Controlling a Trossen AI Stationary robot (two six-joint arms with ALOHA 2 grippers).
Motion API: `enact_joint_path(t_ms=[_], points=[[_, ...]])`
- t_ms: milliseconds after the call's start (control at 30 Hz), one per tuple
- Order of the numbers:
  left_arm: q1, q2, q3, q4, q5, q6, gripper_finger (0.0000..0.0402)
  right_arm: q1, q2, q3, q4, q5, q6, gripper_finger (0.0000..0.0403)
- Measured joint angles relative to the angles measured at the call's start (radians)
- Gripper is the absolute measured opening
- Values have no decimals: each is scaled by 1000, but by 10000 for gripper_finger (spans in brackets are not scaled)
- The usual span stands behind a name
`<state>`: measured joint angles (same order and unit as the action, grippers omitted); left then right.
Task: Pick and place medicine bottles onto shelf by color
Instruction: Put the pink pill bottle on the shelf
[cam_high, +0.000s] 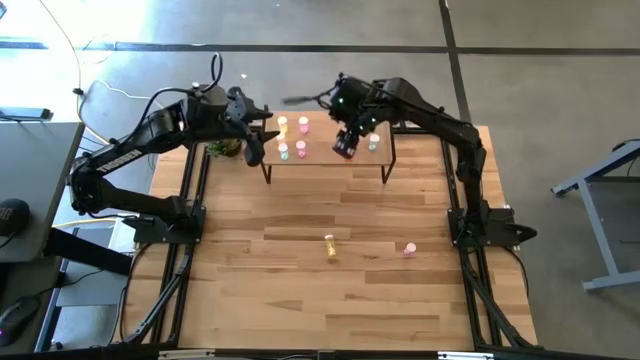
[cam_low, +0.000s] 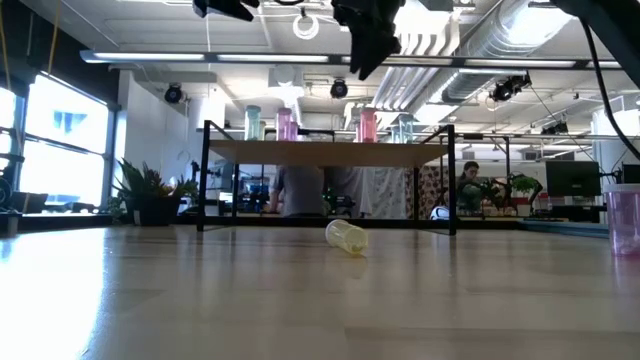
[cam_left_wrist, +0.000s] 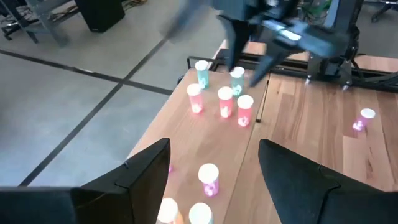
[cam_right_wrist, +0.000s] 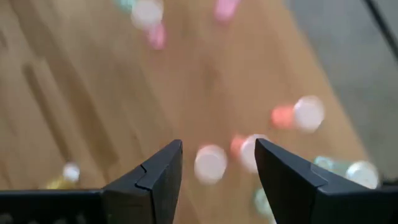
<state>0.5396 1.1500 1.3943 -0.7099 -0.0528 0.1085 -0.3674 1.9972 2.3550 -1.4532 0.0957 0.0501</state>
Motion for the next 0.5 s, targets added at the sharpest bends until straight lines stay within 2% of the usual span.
enact_joint_path(t_ms=[100, 233, 500], points=[[0, 0, -11, -2, 0, 0, 236, 34, -1, -10, -58, 7, 6, 193], [0, 0, -19, 2, -4, 0, 236, 73, -40, -92, -58, 9, 15, 193], [0, 0, -19, 3, -7, 0, 236, 123, -236, -405, 51, 16, 124, 193]])
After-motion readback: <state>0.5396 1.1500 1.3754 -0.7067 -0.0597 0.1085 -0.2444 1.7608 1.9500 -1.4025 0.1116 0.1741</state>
